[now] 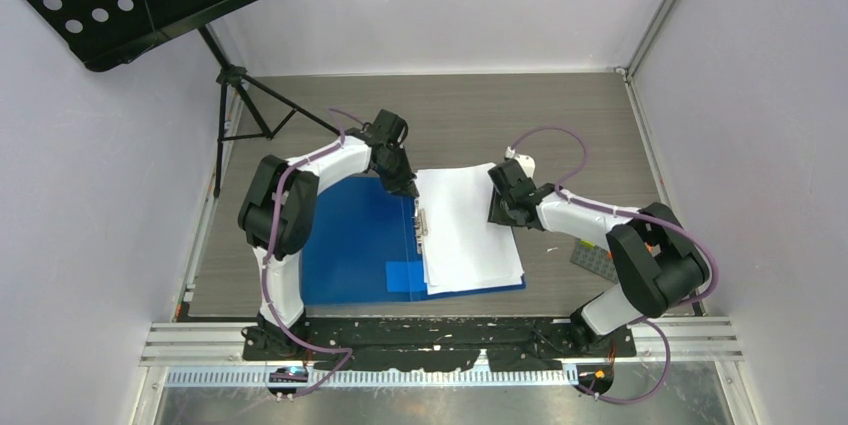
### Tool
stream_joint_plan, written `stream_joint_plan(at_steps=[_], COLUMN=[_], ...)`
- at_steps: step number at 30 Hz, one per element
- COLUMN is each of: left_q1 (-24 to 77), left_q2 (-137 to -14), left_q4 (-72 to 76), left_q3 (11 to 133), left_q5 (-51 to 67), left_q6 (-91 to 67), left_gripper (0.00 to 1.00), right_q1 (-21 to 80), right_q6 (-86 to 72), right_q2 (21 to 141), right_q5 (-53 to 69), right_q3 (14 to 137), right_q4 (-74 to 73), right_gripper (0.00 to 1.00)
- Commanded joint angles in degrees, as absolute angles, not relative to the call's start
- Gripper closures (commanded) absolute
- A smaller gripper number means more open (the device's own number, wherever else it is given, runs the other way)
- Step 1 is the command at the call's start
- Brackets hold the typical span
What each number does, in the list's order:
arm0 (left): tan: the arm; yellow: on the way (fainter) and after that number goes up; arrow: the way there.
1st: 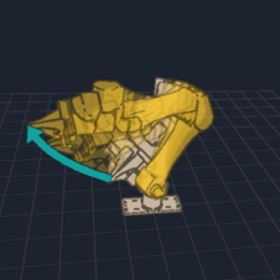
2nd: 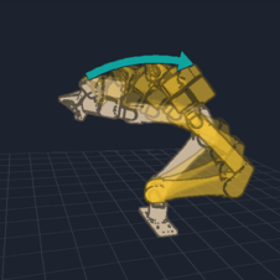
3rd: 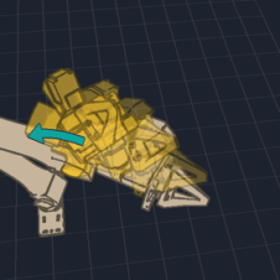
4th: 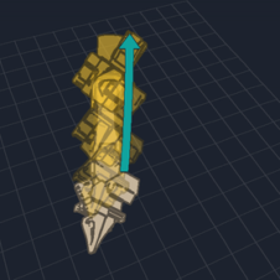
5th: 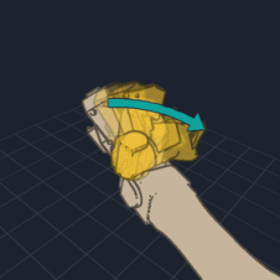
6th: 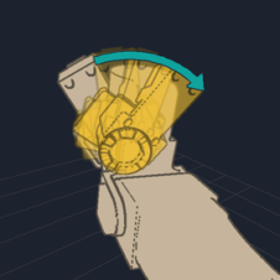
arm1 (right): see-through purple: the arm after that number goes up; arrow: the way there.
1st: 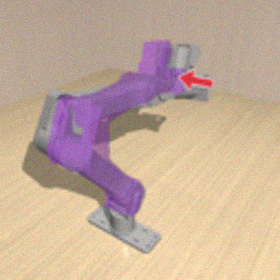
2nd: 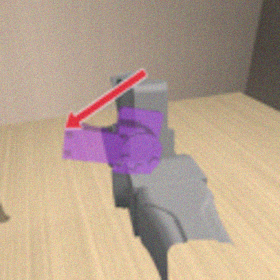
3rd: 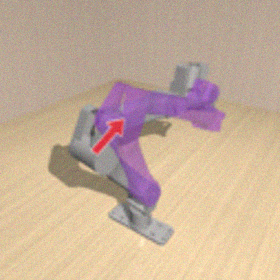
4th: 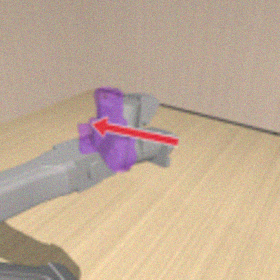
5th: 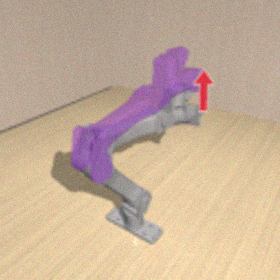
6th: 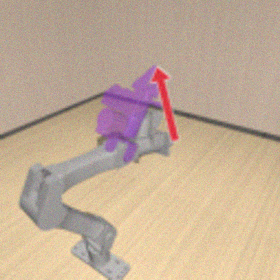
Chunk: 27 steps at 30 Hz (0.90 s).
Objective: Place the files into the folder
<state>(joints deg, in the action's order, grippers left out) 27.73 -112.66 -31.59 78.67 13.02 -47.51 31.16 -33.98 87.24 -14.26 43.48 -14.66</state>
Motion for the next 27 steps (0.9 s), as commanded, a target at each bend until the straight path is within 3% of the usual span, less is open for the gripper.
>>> stream_joint_plan(at_steps=[1,17,27], left_q1=[27.6,27.6,27.51], left_q2=[-111.58,-111.36,-109.88], left_q4=[-30.42,-28.97,-27.82], left_q3=[77.66,76.69,76.12], left_q5=[14.21,16.86,19.2], left_q6=[-47.35,-47.29,-47.31], left_gripper=[0.87,0.9,0.9], right_q1=[32.33,35.86,40.61], right_q6=[-35.08,-33.77,-35.13], right_q2=[84.65,83.32,95.66], right_q5=[-12.12,-9.04,-2.33], right_q3=[42.82,52.51,61.47], right_q4=[-13.79,-18.97,-16.7], right_gripper=[0.61,0.57,0.61])
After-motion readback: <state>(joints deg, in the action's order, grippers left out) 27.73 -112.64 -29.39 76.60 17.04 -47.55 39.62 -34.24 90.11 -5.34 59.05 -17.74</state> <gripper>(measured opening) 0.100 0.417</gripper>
